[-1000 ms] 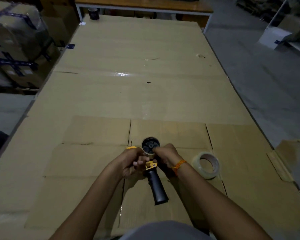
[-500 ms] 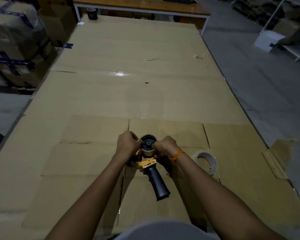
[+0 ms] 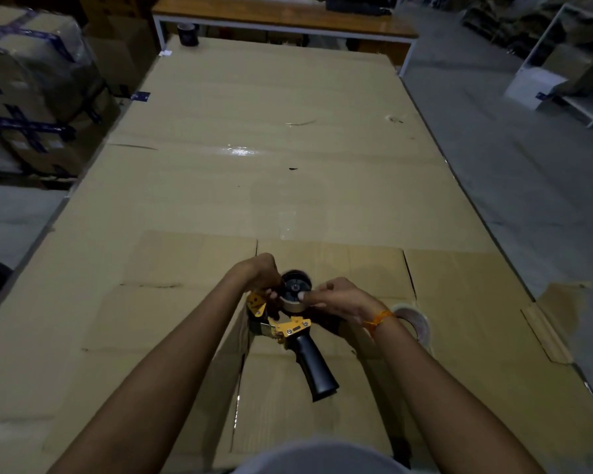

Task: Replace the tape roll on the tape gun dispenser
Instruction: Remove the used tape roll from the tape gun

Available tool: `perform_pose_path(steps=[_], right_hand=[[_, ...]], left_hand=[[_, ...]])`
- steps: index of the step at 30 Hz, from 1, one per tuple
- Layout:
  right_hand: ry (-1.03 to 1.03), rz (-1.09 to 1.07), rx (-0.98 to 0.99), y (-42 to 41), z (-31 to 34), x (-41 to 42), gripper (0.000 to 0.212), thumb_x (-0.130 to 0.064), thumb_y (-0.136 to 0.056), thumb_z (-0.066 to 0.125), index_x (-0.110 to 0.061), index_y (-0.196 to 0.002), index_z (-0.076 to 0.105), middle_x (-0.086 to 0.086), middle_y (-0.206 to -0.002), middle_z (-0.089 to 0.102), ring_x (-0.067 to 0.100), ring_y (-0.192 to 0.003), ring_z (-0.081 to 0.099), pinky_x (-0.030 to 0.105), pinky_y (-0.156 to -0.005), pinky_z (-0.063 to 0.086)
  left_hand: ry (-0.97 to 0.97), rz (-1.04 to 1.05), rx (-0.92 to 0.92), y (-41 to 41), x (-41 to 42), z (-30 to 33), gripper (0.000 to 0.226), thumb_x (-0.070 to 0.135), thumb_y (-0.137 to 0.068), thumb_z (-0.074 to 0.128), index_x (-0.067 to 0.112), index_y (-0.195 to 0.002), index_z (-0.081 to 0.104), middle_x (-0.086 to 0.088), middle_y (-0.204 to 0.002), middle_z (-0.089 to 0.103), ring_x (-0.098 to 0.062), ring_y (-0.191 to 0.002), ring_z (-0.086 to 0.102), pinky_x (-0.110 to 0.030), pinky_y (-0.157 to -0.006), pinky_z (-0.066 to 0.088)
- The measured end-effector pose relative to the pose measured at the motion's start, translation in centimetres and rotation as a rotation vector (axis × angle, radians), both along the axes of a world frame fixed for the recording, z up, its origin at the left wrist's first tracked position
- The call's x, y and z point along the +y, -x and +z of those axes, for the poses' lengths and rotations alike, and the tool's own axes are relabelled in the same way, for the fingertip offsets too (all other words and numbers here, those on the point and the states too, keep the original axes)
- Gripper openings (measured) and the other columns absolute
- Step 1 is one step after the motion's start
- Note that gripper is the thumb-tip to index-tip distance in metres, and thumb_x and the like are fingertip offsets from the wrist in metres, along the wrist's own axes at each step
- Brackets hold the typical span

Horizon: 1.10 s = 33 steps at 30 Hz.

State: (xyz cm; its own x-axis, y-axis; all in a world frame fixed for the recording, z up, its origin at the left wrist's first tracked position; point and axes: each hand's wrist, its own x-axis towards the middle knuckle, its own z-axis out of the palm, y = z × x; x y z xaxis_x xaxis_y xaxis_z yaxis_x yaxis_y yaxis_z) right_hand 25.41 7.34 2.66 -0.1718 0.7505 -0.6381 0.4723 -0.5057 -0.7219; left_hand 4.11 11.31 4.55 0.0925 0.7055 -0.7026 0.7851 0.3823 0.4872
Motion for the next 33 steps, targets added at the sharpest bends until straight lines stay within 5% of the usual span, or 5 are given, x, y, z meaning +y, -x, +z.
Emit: perform_pose_path(steps=[5,15,24,28,33], right_hand=[[-0.099,0.034,0.096,-0.8,-0.9,-0.9,0.023,-0.02,-0.077,0.097,-0.015,-0.09,0.078,-0.004,-0.078,0.08,0.012,-0.08,0.076,0.033,-0.08,0.062],[-0.396,0.028,0.015,1.2,-3.2,-2.7,0.079,-0.004,-0.058,0.103,-0.019,-0.126,0.066,0.0,-0.12,0.065,0.006,-0.099,0.071,0.01,-0.077,0.057],[-0.659,0.097,-0.106,2.8,-4.8,-3.2,0.083,-0.031,-0.05,0.106,-0.022,-0.126,0.073,-0.004,-0.111,0.067,0.023,-0.111,0.05,0.049,-0.094,0.055],[-0.702,0.079,-0.115,2.9,-4.7,-3.1,0.084,-0.031,-0.053,0.105,-0.021,-0.129,0.072,-0.002,-0.123,0.061,0.025,-0.118,0.047,0.05,-0.099,0.052],[-0.727,0.067,-0.137,2.9,-4.9,-3.3,0.084,-0.029,-0.056,0.103,-0.017,-0.133,0.072,-0.001,-0.13,0.06,0.024,-0.125,0.045,0.048,-0.106,0.049]], left_hand=[[0.047,-0.155,0.073,0.3,1.0,-0.3,0.022,0.022,-0.099,0.071,0.002,-0.103,0.078,-0.003,-0.064,0.064,-0.011,-0.046,0.05,-0.022,-0.045,0.04],[0.23,-0.166,0.119,0.5,1.7,0.5,0.02,0.023,-0.102,0.069,0.015,-0.083,0.069,0.004,-0.053,0.05,-0.008,-0.042,0.036,-0.02,-0.047,0.027],[0.059,-0.35,0.273,0.1,1.4,0.5,0.008,0.012,-0.098,0.072,0.007,-0.092,0.074,-0.007,-0.076,0.061,-0.015,-0.057,0.049,-0.023,-0.054,0.04],[-0.072,-0.481,0.191,0.6,1.3,1.7,0.056,0.044,-0.093,0.079,0.006,-0.133,0.069,-0.007,-0.117,0.077,-0.024,-0.1,0.077,-0.033,-0.082,0.066],[-0.249,-0.649,0.059,0.4,-1.2,0.7,0.123,0.049,-0.063,0.1,0.023,-0.163,0.033,-0.006,-0.155,0.053,-0.029,-0.143,0.053,-0.045,-0.12,0.048]])
